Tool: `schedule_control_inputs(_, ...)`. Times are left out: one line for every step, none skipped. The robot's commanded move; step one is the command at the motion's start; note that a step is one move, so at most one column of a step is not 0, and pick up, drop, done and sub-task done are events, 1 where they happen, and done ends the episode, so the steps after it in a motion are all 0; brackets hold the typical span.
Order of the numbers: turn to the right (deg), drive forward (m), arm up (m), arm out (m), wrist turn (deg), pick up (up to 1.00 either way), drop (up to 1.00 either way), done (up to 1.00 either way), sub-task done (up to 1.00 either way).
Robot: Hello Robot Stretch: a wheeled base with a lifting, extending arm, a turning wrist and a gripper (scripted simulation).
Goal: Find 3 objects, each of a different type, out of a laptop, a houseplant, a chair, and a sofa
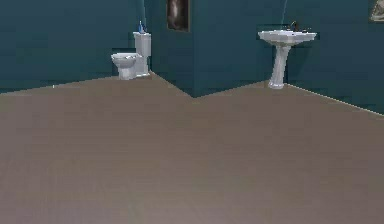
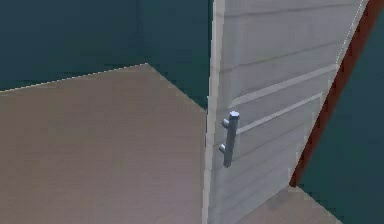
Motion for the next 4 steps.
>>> schedule_control_inputs(0.0,0.15,0.00,0.00,0.0,0.00,0.00,0.00,0.00)
schedule_control_inputs(45.0,0.00,0.00,0.00,0.0,0.00,0.00,0.00,0.00)
schedule_control_inputs(12.0,0.00,0.00,0.00,0.0,0.00,0.00,0.00,0.00)
schedule_control_inputs(0.0,0.80,0.00,0.00,0.0,0.00,0.00,0.00,0.00)
